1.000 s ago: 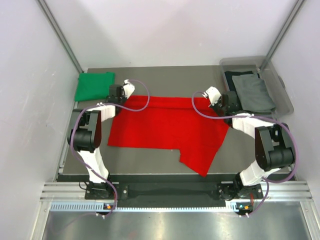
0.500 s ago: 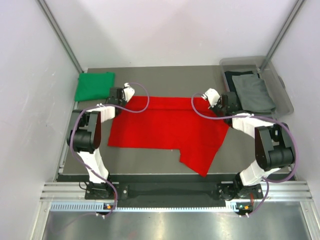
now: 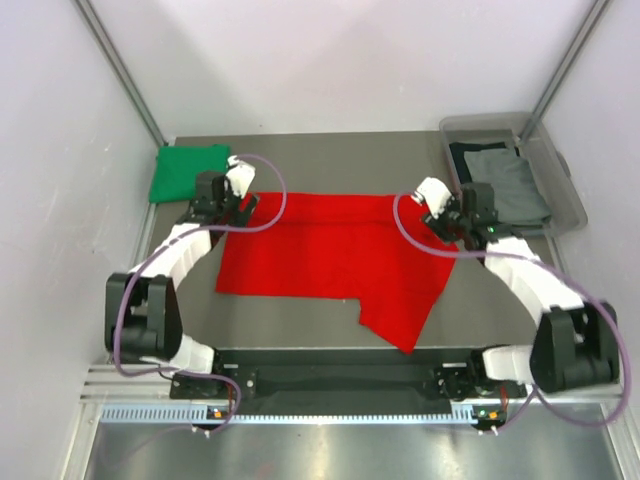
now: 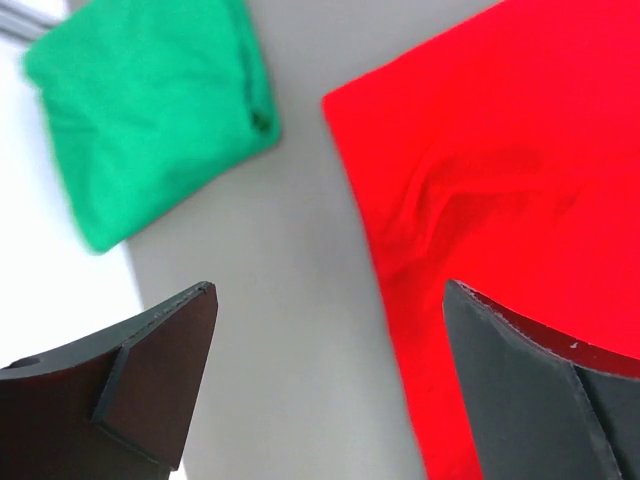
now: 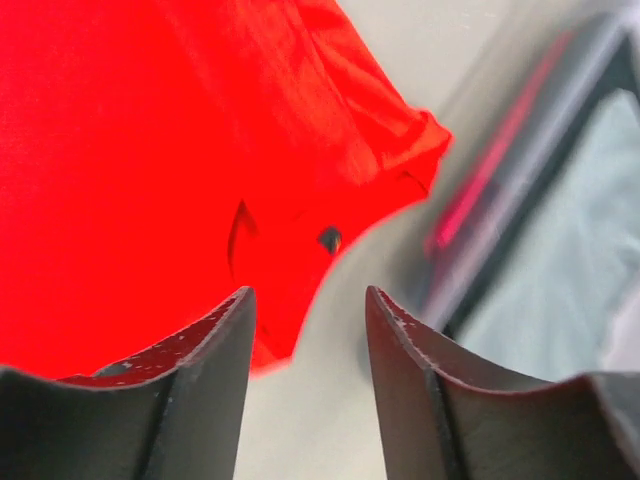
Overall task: Fold and stack the t-shirts
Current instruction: Fold the tshirt
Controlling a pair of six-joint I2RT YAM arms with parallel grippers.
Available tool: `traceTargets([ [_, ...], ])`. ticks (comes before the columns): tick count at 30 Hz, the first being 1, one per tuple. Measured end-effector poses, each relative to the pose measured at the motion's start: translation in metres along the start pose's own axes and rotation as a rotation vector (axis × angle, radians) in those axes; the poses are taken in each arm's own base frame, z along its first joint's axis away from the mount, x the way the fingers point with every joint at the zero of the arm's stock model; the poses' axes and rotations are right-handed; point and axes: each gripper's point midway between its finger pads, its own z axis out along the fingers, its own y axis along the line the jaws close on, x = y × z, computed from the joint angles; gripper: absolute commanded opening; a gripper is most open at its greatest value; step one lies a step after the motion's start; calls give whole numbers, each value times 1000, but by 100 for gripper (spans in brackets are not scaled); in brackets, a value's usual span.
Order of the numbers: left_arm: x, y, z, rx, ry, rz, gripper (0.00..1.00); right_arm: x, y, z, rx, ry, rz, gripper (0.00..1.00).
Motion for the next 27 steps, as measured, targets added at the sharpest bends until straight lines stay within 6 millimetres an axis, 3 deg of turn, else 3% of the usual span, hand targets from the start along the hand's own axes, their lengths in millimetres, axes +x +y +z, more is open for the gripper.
traceTargets([
  [5,-8,-10,37,78,72,-54,86,-5,-5,53,-89,56,56,44],
  [7,-5,-15,47,103,102,-55,79,-6,-7,69,-113,70,77,43],
  [10,1,-19,58,124,135,-49,76,-11,-12,86,-126,74,93,43],
  [18,19,-31,83,154,197,-37,63,-18,-19,117,-149,79,113,41],
  [27,26,-34,86,159,216,-30,59,-14,-19,141,-192,124,119,42],
])
